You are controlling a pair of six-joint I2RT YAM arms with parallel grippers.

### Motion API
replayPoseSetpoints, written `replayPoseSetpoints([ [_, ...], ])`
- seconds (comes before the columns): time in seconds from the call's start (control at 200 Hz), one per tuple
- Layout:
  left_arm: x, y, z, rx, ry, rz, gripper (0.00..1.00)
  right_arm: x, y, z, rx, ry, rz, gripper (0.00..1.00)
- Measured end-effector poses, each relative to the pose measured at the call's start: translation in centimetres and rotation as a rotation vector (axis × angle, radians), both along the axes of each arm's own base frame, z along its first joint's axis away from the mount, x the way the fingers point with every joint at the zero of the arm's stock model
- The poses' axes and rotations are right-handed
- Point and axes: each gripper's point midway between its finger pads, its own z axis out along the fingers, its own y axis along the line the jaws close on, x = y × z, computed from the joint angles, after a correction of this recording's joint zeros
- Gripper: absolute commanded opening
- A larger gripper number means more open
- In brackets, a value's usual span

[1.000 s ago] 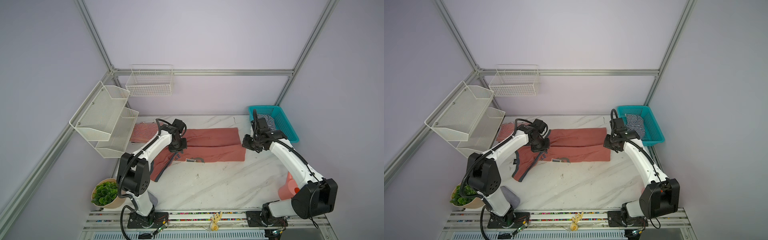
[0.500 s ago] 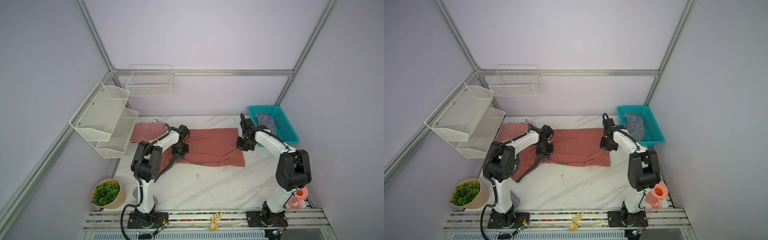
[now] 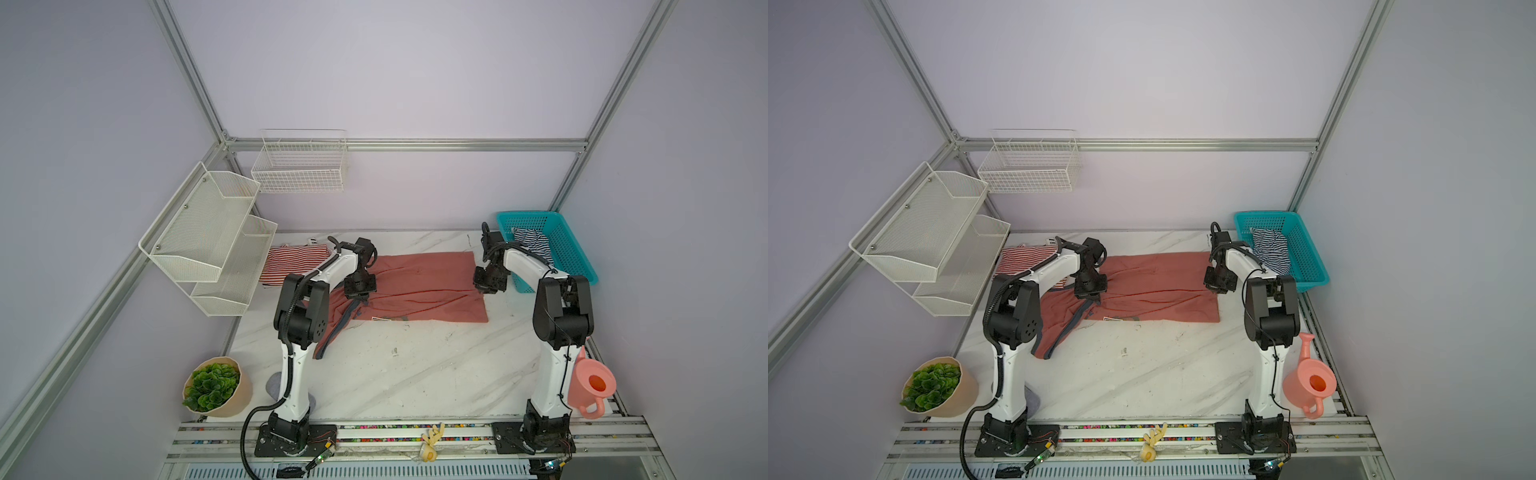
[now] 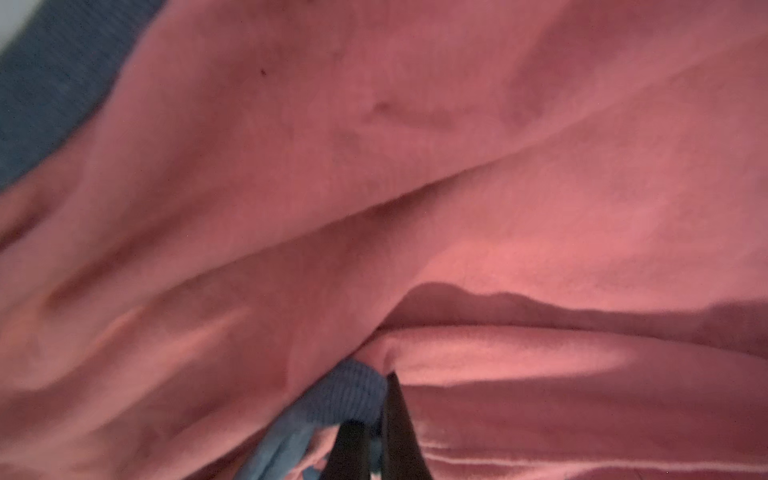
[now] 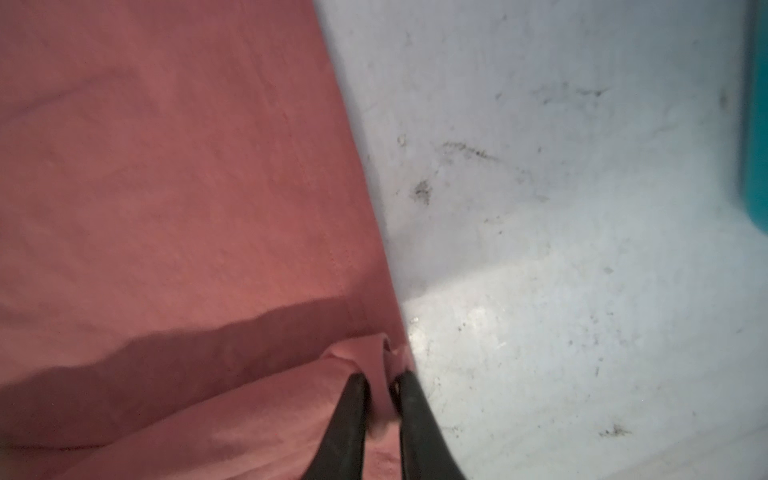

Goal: Fold and stack the tank tops

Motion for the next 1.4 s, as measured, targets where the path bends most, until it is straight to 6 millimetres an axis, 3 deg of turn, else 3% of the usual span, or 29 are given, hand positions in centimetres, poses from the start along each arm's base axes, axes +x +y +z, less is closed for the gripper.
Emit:
replayPoseSetpoints([
  [0.07,0.1,0.1,-0.3,0.004,0.008,-0.002,0.3,0.3,-0.1,0.1,0.0,-0.005,-0.003,0.37],
  [0.18,0.5,0.2,0.0,0.005,0.004,0.006,0.41,0.9,-0.1,0.5,0.003,-0.026,-0.01,0.46],
  [0.24,0.9,0.2,0.5,0.002,-0.008,0.01,0.42,1.1,-0.1,0.6,0.005,-0.037,-0.016,0.48],
  [0.375,2.5,0.3,2.2,-0.001,-0.062,0.028,0.54,1.6,0.0,1.5,0.013,-0.071,-0.032,0.51],
  [0.53,3.9,1.6,3.9,0.037,-0.119,0.055,0.63,2.0,0.1,4.9,0.034,-0.17,-0.036,0.52],
  [0.6,3.8,2.6,4.7,0.071,-0.129,0.065,0.68,1.8,0.2,6.7,0.045,-0.221,-0.035,0.52],
  [0.695,3.2,3.7,7.0,0.103,-0.168,0.075,0.66,1.3,0.7,8.2,0.065,-0.266,-0.024,0.52],
  [0.825,-0.8,5.4,10.9,0.13,-0.213,0.071,0.55,0.5,2.9,7.8,0.1,-0.275,0.026,0.52],
  [0.925,-5.2,6.8,11.9,0.166,-0.187,0.055,0.46,-0.6,5.9,5.8,0.128,-0.231,0.094,0.51],
  [1.055,-11.0,7.9,9.7,0.226,-0.056,0.015,0.43,-1.6,9.2,2.3,0.155,-0.156,0.173,0.5],
  [1.18,-15.3,8.1,7.2,0.272,0.078,-0.035,0.5,-2.2,10.3,-0.5,0.171,-0.096,0.197,0.49],
  [1.4,-20.2,8.6,4.6,0.335,0.214,-0.074,0.58,-2.0,10.8,-1.1,0.196,-0.095,0.205,0.49],
])
